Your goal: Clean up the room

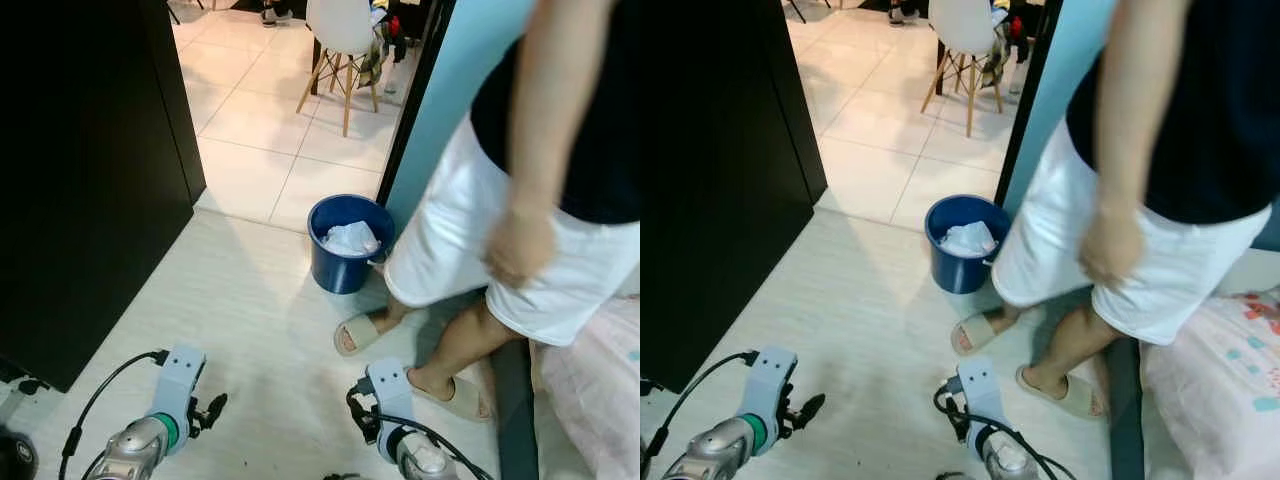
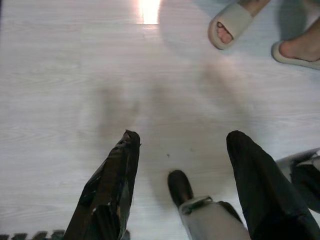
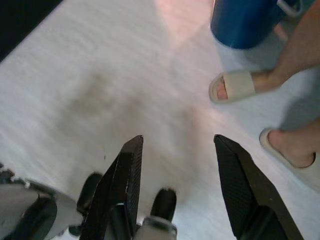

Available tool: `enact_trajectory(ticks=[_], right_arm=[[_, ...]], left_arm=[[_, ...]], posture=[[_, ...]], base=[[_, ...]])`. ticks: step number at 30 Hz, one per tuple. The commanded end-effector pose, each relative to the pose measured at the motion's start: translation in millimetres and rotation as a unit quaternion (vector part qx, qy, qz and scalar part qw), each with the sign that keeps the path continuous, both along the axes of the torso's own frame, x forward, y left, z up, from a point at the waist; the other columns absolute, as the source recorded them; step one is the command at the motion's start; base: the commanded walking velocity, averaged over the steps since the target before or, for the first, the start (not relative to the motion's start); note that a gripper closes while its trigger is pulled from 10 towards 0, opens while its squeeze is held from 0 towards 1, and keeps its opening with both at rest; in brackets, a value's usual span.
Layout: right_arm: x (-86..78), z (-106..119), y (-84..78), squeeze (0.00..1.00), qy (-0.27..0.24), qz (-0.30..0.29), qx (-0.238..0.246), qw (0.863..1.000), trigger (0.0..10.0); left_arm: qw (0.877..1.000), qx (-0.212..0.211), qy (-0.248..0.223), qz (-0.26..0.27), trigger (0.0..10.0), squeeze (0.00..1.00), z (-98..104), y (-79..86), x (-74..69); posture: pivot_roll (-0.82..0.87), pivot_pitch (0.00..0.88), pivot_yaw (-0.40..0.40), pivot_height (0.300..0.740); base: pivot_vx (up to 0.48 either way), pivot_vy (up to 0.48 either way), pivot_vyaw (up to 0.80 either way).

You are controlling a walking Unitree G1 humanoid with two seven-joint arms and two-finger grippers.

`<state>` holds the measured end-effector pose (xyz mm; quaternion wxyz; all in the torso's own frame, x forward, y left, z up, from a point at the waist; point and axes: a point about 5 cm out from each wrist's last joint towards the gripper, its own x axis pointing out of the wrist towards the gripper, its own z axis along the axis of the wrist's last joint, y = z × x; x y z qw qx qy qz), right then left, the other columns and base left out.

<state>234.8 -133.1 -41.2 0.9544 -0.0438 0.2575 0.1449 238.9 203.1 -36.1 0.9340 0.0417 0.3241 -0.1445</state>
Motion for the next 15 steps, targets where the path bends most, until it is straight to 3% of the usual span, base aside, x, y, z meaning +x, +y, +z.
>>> enact_trajectory(ticks=[1, 5, 7, 10, 15], right_arm=[[3.6, 6, -3.6, 0.00, -0.025, -0.020, 0.016, 0.999, 10.0], [21.1, 25, -12.0, 0.00, -0.090, -0.062, 0.023, 0.994, 10.0], [21.1, 25, -12.0, 0.00, -0.090, -0.062, 0.023, 0.994, 10.0], [31.4, 40, -8.6, 0.00, -0.134, -0.054, 0.026, 0.989, 10.0], [29.7, 46, -11.9, 0.00, -0.160, -0.044, 0.017, 0.986, 10.0]], left_arm=[[1.000, -0.007, -0.011, 0.003, 10.0, 0.00, 2, 4.3, -2.5], [0.998, 0.006, -0.065, 0.021, 10.0, 0.00, 18, 16.3, 3.1], [0.998, 0.006, -0.065, 0.021, 10.0, 0.00, 18, 16.3, 3.1], [0.994, 0.020, -0.111, 0.012, 10.0, 0.00, 32, 12.9, 8.9], [0.987, 0.037, -0.153, -0.012, 10.0, 0.00, 42, 9.8, 8.8]], posture=[[0.03, 0.066, 0.055, 0.740], [0.05, 0.070, 0.054, 0.740], [0.05, 0.070, 0.054, 0.740], [0.05, 0.071, 0.047, 0.740], [0.05, 0.071, 0.047, 0.740]], base=[[0.000, 0.000, 0.00], [0.000, 0.000, 0.00], [0.000, 0.000, 0.00], [0.000, 0.000, 0.00], [0.000, 0.000, 0.00]])
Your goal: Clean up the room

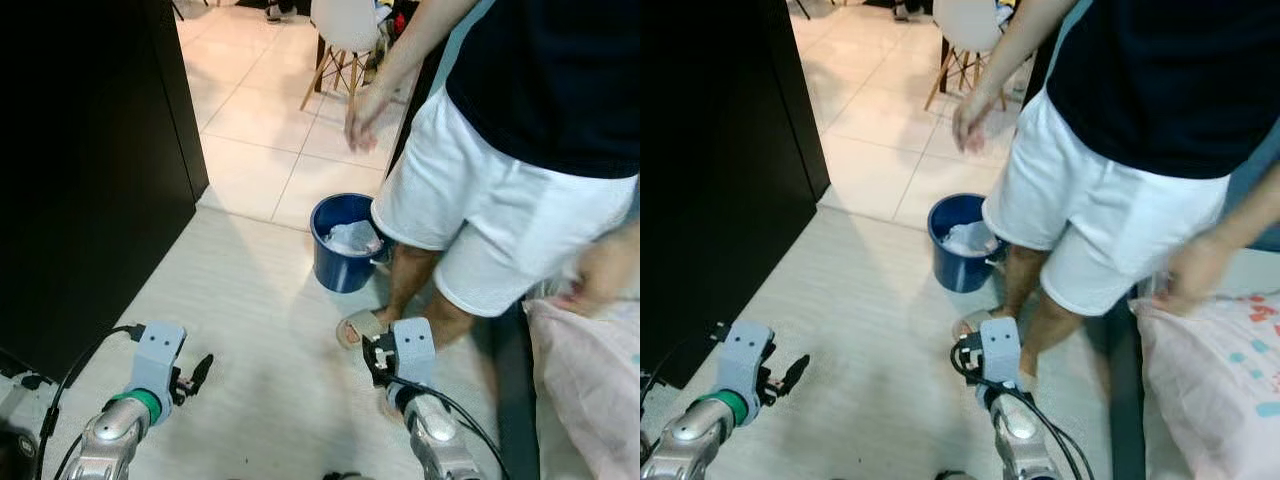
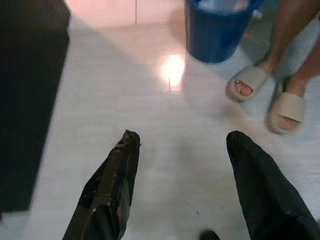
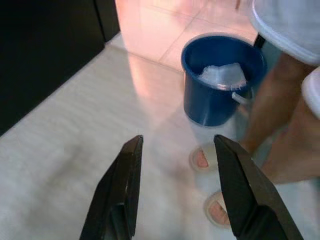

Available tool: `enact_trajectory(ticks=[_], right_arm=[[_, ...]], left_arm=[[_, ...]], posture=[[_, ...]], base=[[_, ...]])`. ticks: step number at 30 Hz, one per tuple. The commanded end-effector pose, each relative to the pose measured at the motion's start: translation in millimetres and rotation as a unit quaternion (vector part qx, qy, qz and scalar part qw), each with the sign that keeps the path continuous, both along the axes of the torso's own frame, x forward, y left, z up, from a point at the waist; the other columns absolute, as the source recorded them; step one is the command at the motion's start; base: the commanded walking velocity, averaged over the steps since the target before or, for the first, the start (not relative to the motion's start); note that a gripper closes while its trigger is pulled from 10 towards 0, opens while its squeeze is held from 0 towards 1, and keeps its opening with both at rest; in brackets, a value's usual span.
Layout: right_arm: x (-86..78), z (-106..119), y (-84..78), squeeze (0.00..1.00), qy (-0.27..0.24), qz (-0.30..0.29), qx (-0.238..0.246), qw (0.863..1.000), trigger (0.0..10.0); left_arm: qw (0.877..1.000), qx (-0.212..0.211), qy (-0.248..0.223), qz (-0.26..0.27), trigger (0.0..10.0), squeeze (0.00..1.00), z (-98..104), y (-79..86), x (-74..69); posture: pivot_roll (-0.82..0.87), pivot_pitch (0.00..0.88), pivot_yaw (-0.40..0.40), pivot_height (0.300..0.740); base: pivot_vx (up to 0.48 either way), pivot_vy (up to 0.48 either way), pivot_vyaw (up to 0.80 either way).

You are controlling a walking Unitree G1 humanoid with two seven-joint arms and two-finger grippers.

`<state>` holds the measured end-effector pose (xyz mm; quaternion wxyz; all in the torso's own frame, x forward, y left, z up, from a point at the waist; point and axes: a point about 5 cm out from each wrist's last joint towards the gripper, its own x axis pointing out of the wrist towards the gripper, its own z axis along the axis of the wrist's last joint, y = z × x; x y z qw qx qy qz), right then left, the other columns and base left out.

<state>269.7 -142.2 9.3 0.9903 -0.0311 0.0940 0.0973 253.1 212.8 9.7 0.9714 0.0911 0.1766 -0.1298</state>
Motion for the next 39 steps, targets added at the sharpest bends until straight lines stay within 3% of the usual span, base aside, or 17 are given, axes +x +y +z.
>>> enact_trajectory(ticks=[1, 6, 7, 10, 12, 15, 16, 17, 19, 22, 23, 25, 27, 31, 39], right_arm=[[-8.1, -3, -6.5, 0.00, -0.001, 0.000, -0.011, 1.000, 10.0], [-15.4, -1, -17.5, 0.00, -0.017, -0.018, -0.015, 1.000, 10.0], [-16.1, 3, -28.5, 0.00, -0.026, -0.036, -0.018, 0.999, 10.0], [-15.7, 7, -37.3, 0.00, -0.033, -0.049, -0.020, 0.998, 10.0], [-13.4, 16, -49.2, 0.00, -0.047, -0.060, -0.029, 0.997, 10.0], [-12.4, 19, -50.7, 0.00, -0.051, -0.057, -0.034, 0.996, 10.0], [-10.0, 24, -53.5, 0.00, -0.070, -0.041, -0.110, 0.991, 10.0], [-7.6, 29, -58.4, 0.00, -0.084, -0.047, -0.136, 0.986, 10.0], [-4.8, 34, -61.0, 0.00, -0.091, -0.054, -0.130, 0.986, 10.0], [-2.7, 38, -59.8, 0.00, -0.095, -0.053, -0.110, 0.988, 10.0], [-1.5, 43, -53.1, 0.00, -0.097, -0.051, -0.063, 0.992, 10.0], [-1.5, 43, -53.1, 0.00, -0.097, -0.051, -0.063, 0.992, 10.0], [-2.0, 51, -39.2, 0.00, -0.104, -0.050, -0.003, 0.993, 10.0], [-2.3, 61, -29.8, 0.00, -0.117, -0.045, 0.008, 0.992, 10.0], [-12.3, 74, -22.2, 0.00, -0.127, -0.023, 0.001, 0.992, 10.0]], left_arm=[[1.000, 0.009, -0.005, -0.017, 10.0, 0.00, 1, -1.7, -7.1], [0.999, -0.019, -0.016, -0.033, 10.0, 0.00, 11, -7.4, -10.0], [0.999, -0.040, -0.028, -0.023, 10.0, 0.00, 19, -14.4, -0.9], [0.998, -0.056, -0.038, -0.012, 10.0, 0.00, 25, -20.4, 7.6], [0.996, -0.074, -0.052, -0.003, 10.0, 0.00, 34, -34.1, 20.7], [0.996, -0.074, -0.055, -0.004, 10.0, 0.00, 36, -38.4, 23.2], [0.996, -0.052, -0.064, -0.018, 10.0, 0.00, 37, -44.1, 26.1], [0.996, -0.025, -0.074, -0.033, 10.0, 0.00, 39, -47.7, 28.2], [0.996, -0.007, -0.079, -0.036, 10.0, 0.00, 40, -47.9, 29.7], [0.996, 0.000, -0.085, -0.036, 10.0, 0.00, 43, -46.5, 30.6], [0.995, -0.008, -0.091, -0.025, 10.0, 0.00, 48, -42.5, 30.7], [0.995, -0.008, -0.091, -0.025, 10.0, 0.00, 48, -42.5, 30.7], [0.995, -0.012, -0.104, -0.003, 10.0, 0.00, 57, -32.7, 27.4], [0.994, 0.013, -0.110, -0.004, 10.0, 0.00, 61, -25.8, 22.7], [0.991, 0.018, -0.125, -0.038, 10.0, 0.00, 76, -24.4, 21.1]], posture=[[0.05, 0.070, 0.042, 0.740], [0.05, 0.072, 0.040, 0.740], [0.04, 0.062, 0.044, 0.740], [0.02, 0.054, 0.051, 0.740], [0.00, 0.047, 0.056, 0.740], [0.00, 0.047, 0.056, 0.740], [0.00, 0.044, 0.059, 0.740], [0.00, 0.040, 0.059, 0.740], [0.00, 0.040, 0.057, 0.740], [0.00, 0.040, 0.057, 0.740], [0.01, 0.040, 0.048, 0.740], [0.01, 0.040, 0.048, 0.740], [0.02, 0.047, 0.039, 0.740], [0.02, 0.049, 0.036, 0.740], [0.02, 0.059, 0.034, 0.740]], base=[[0.000, 0.000, 0.00], [0.000, 0.000, 0.00], [0.000, 0.000, 0.00], [0.000, 0.000, 0.00], [0.000, 0.000, 0.00], [0.000, 0.000, 0.00], [0.000, 0.000, 0.00], [0.000, 0.000, 0.00], [0.000, 0.000, 0.00], [0.000, 0.000, 0.00], [0.000, 0.000, 0.00], [0.000, 0.000, 0.00], [0.000, 0.000, 0.00], [0.000, 0.000, 0.00], [0.000, 0.000, 0.00]])
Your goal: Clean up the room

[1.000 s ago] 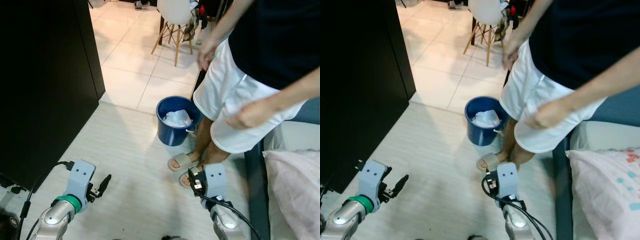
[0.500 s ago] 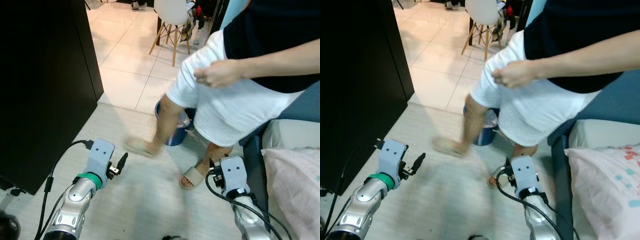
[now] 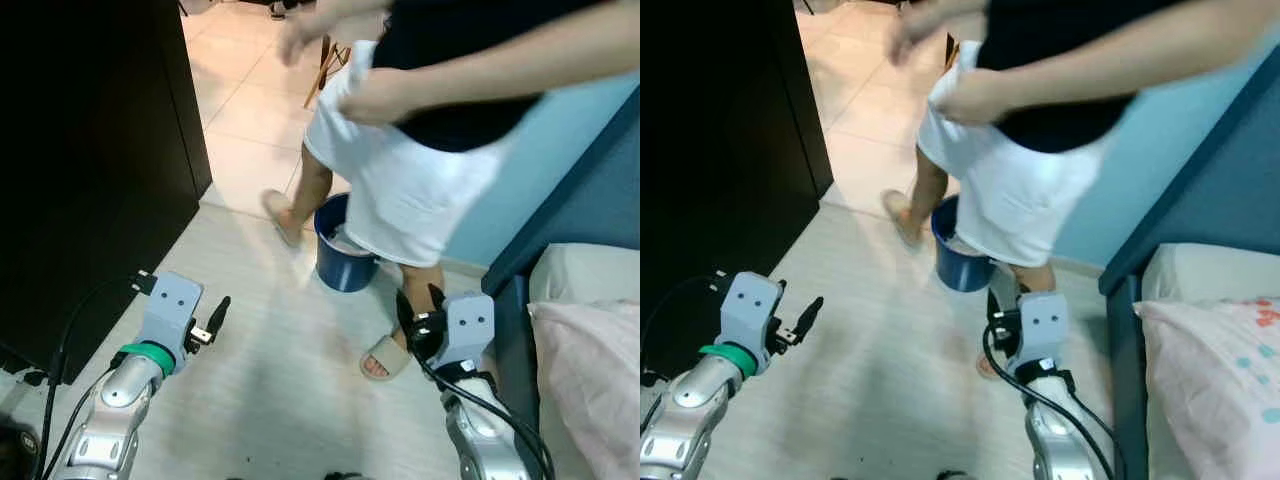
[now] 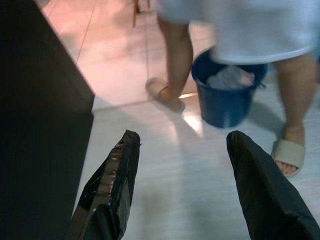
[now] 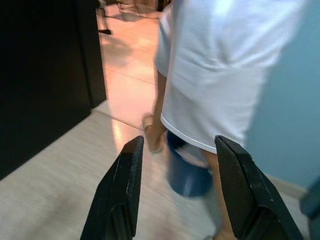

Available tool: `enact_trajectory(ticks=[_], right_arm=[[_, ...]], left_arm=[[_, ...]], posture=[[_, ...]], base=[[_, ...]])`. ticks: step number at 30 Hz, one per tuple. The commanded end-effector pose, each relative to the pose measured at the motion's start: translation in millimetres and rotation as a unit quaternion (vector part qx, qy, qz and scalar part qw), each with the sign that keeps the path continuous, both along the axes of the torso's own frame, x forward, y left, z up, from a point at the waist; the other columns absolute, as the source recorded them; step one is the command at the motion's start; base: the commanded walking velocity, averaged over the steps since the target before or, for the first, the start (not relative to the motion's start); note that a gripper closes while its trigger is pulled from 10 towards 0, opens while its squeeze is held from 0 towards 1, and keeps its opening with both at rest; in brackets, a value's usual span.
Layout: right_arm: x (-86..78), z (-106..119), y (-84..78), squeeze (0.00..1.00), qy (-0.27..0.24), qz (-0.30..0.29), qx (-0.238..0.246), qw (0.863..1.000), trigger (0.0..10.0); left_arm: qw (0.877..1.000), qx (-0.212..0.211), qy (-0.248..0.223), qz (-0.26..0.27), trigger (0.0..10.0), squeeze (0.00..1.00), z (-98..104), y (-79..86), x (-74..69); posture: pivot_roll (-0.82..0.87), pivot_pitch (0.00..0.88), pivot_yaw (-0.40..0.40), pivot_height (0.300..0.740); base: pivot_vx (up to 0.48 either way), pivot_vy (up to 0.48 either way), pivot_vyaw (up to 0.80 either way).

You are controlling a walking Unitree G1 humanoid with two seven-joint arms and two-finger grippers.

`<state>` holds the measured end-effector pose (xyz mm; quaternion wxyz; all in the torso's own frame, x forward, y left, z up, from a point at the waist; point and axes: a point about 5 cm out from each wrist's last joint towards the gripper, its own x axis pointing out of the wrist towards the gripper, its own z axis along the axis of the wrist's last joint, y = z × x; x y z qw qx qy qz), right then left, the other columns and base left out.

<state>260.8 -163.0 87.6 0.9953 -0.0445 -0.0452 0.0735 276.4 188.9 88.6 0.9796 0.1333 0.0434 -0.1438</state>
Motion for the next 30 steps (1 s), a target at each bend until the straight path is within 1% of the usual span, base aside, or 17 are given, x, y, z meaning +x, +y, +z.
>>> enact_trajectory(ticks=[1, 2, 3, 4, 5, 7, 8, 9, 10, 11, 14, 20, 23, 26, 30], right_arm=[[-5.2, -6, -2.0, 0.00, 0.018, -0.001, -0.001, 1.000, 10.0], [-5.2, -6, -2.0, 0.00, 0.018, -0.001, -0.001, 1.000, 10.0], [-4.6, -8, -5.4, 0.00, 0.020, -0.009, -0.003, 1.000, 10.0], [-2.4, -8, -8.4, 0.00, 0.022, -0.022, 0.006, 1.000, 10.0], [-2.4, -8, -8.4, 0.00, 0.022, -0.022, 0.006, 1.000, 10.0], [3.6, -4, -7.7, 0.00, 0.023, -0.037, 0.019, 0.999, 10.0], [3.6, -4, -7.7, 0.00, 0.023, -0.037, 0.019, 0.999, 10.0], [5.4, -2, -5.8, 0.00, 0.023, -0.037, 0.022, 0.999, 10.0], [5.4, -2, -5.8, 0.00, 0.023, -0.037, 0.022, 0.999, 10.0], [7.7, -1, -0.5, 0.00, 0.023, -0.036, 0.025, 0.999, 10.0], [12.2, 1, 10.2, 0.00, 0.025, -0.029, 0.032, 0.999, 10.0], [18.7, 3, 15.4, 0.00, 0.027, -0.024, 0.024, 0.999, 10.0], [21.2, 3, 15.4, 0.00, 0.029, -0.023, 0.018, 0.999, 10.0], [24.6, 5, 15.1, 0.00, 0.029, -0.025, 0.028, 0.999, 10.0], [25.1, 5, 14.6, 0.00, 0.029, -0.028, 0.023, 0.999, 10.0]], left_arm=[[1.000, 0.000, 0.007, -0.014, 10.0, 0.00, 0, -1.6, -1.1], [1.000, 0.000, 0.007, -0.014, 10.0, 0.00, 0, -1.6, -1.1], [1.000, 0.002, 0.003, -0.013, 10.0, 0.00, 2, -2.5, 2.8], [1.000, -0.001, 0.000, -0.007, 10.0, 0.00, 4, -5.2, 7.5], [1.000, -0.001, 0.000, -0.007, 10.0, 0.00, 4, -5.2, 7.5], [1.000, -0.011, -0.005, 0.005, 10.0, 0.00, 7, -14.0, 13.7], [1.000, -0.011, -0.005, 0.005, 10.0, 0.00, 7, -14.0, 13.7], [1.000, -0.015, -0.006, 0.006, 10.0, 0.00, 7, -17.6, 14.8], [1.000, -0.015, -0.006, 0.006, 10.0, 0.00, 7, -17.6, 14.8], [1.000, -0.027, -0.004, 0.010, 10.0, 0.00, 7, -24.3, 14.9], [0.999, -0.052, -0.004, 0.015, 10.0, 0.00, 9, -36.1, 14.7], [0.998, -0.058, -0.017, 0.013, 10.0, 0.00, 13, -40.5, 16.7], [0.998, -0.059, -0.022, 0.015, 10.0, 0.00, 14, -41.0, 18.0], [0.998, -0.059, -0.028, 0.010, 10.0, 0.00, 17, -44.0, 19.8], [0.998, -0.059, -0.030, 0.008, 10.0, 0.00, 19, -46.2, 20.2]], posture=[[0.01, 0.056, 0.040, 0.740], [0.01, 0.056, 0.040, 0.740], [0.01, 0.052, 0.048, 0.740], [0.00, 0.055, 0.050, 0.740], [0.00, 0.055, 0.050, 0.740], [0.00, 0.056, 0.055, 0.740], [0.00, 0.056, 0.055, 0.740], [0.00, 0.056, 0.055, 0.740], [0.00, 0.056, 0.055, 0.740], [0.01, 0.052, 0.051, 0.740], [0.01, 0.057, 0.051, 0.740], [0.02, 0.056, 0.047, 0.740], [0.02, 0.057, 0.047, 0.740], [0.02, 0.057, 0.047, 0.740], [0.02, 0.059, 0.048, 0.740]], base=[[0.000, 0.000, 0.00], [0.000, 0.000, 0.00], [0.000, 0.000, 0.00], [0.000, 0.000, 0.00], [0.000, 0.000, 0.00], [0.000, 0.000, 0.00], [0.000, 0.000, 0.00], [0.000, 0.000, 0.00], [0.000, 0.000, 0.00], [0.000, 0.000, 0.00], [0.000, 0.000, 0.00], [0.000, 0.000, 0.00], [0.407, 0.000, 0.00], [0.480, 0.000, -0.80], [0.480, 0.000, -0.80]])
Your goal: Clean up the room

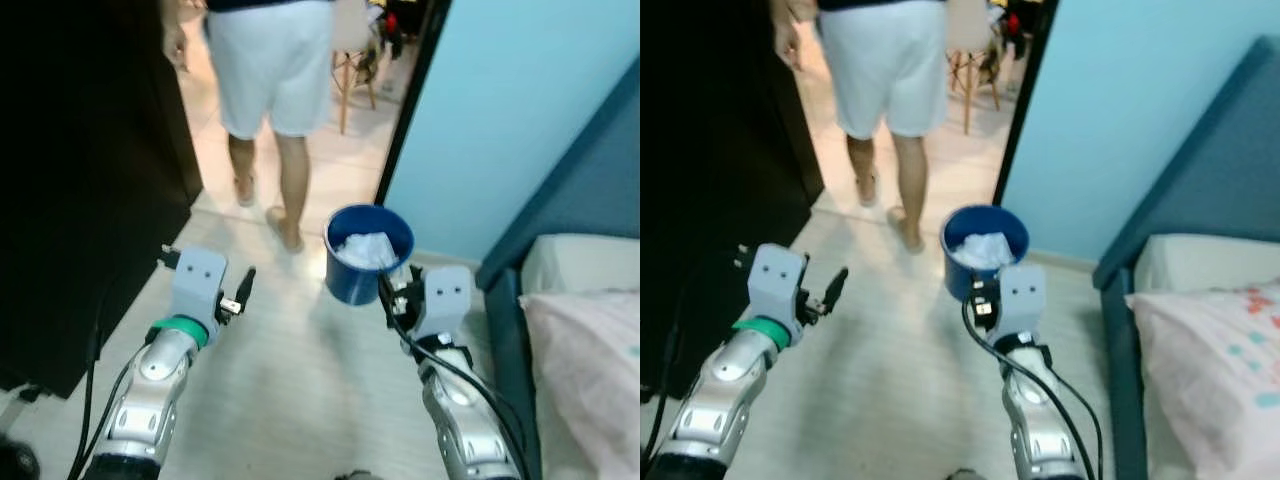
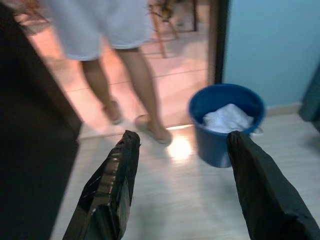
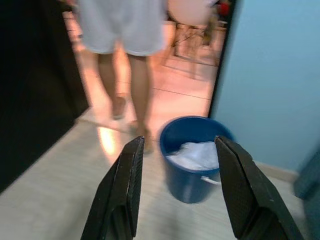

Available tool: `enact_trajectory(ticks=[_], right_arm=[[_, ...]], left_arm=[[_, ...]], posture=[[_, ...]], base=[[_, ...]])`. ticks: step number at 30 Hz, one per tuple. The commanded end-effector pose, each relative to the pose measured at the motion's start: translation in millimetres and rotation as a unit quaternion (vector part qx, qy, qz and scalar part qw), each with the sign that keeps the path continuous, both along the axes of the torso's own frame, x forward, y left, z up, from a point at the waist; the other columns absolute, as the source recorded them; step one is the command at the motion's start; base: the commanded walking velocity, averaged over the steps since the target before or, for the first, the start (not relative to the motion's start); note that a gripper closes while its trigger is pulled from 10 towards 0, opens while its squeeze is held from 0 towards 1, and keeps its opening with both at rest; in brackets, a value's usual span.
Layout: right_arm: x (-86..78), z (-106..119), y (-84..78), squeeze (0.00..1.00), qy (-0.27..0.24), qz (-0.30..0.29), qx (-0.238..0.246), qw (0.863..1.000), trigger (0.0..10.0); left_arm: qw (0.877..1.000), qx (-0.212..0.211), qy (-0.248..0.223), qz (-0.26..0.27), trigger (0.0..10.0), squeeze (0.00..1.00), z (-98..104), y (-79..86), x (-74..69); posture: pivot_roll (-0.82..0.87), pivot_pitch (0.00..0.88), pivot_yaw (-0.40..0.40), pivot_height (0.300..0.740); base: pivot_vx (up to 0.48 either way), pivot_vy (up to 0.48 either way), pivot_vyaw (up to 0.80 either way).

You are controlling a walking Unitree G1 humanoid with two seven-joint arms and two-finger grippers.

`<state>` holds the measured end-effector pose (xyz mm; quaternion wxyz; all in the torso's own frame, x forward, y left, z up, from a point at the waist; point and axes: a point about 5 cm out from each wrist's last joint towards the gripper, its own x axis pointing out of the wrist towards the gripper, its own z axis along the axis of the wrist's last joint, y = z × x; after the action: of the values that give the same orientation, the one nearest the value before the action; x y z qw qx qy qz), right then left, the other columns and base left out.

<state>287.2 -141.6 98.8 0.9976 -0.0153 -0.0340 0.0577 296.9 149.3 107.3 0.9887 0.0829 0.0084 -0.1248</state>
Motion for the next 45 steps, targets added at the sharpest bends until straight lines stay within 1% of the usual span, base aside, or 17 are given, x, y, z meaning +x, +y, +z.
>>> enact_trajectory(ticks=[1, 7, 21, 27, 40, 45], right_arm=[[-1.2, -6, -6.8, 0.00, 0.017, -0.013, -0.008, 1.000, 10.0], [-0.5, -7, -7.2, 0.00, 0.018, -0.013, -0.010, 1.000, 10.0], [0.8, -8, -5.2, 0.00, 0.018, -0.013, -0.010, 1.000, 10.0], [3.2, -6, -4.0, 0.00, 0.012, -0.007, -0.022, 1.000, 10.0], [5.8, -5, -5.4, 0.00, 0.010, -0.006, -0.022, 1.000, 10.0], [6.5, -6, -5.5, 0.00, 0.012, -0.006, -0.017, 1.000, 10.0]], left_arm=[[1.000, -0.004, 0.000, -0.010, 10.0, 0.00, 0, -6.9, -0.4], [1.000, -0.003, -0.002, -0.011, 10.0, 0.00, 1, -9.5, -1.1], [1.000, -0.003, -0.001, -0.015, 10.0, 0.00, 0, -9.3, -0.5], [0.999, -0.021, 0.002, -0.036, 10.0, 0.00, 2, -14.4, -1.4], [0.999, -0.019, 0.001, -0.041, 10.0, 0.00, 1, -17.4, -1.1], [0.999, -0.015, 0.005, -0.039, 10.0, 0.00, -1, -16.8, -1.1]], posture=[[0.02, 0.059, 0.048, 0.740], [0.02, 0.061, 0.049, 0.740], [0.02, 0.060, 0.051, 0.740], [0.02, 0.051, 0.048, 0.740], [0.02, 0.040, 0.042, 0.740], [0.02, 0.036, 0.042, 0.740]], base=[[0.480, 0.000, -0.80], [0.480, 0.000, -0.80], [0.476, 0.000, -0.80], [0.000, 0.000, 0.00], [0.000, 0.000, 0.00], [0.000, 0.000, -0.75]])
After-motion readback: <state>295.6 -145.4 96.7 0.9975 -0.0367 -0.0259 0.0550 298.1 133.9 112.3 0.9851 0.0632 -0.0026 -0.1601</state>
